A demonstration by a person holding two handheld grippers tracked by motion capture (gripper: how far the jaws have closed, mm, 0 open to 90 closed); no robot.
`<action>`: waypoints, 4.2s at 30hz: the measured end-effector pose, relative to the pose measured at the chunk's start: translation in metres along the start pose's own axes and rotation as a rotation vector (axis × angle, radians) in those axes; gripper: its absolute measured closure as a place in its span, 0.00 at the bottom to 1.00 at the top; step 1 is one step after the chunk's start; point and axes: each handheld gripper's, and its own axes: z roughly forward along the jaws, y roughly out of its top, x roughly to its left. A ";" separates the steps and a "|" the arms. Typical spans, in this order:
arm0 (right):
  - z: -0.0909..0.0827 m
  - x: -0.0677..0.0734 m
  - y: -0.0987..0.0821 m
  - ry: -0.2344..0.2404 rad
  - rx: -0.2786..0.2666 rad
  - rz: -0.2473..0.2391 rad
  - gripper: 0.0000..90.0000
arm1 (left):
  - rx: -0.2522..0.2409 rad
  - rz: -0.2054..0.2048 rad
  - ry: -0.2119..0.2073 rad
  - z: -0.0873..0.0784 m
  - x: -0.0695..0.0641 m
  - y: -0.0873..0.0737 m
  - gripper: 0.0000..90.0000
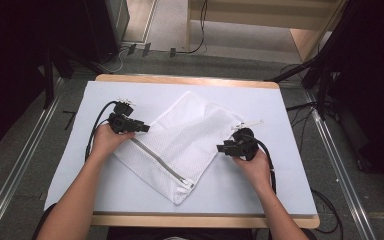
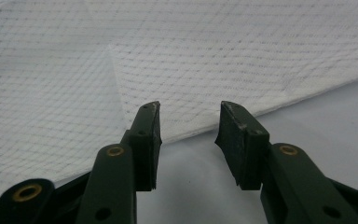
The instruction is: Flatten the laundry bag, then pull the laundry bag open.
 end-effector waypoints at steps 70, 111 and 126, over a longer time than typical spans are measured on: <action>0.055 -0.038 0.071 -0.078 0.022 -0.020 1.00 | -0.101 -0.204 -0.071 -0.028 -0.023 -0.067 1.00; 0.007 -0.019 0.042 0.068 -0.048 -0.020 0.59 | -0.120 -0.124 -0.081 -0.054 -0.026 -0.046 0.51; -0.012 0.000 0.014 0.112 -0.050 -0.054 0.56 | -0.091 -0.012 -0.131 -0.046 -0.060 -0.028 0.51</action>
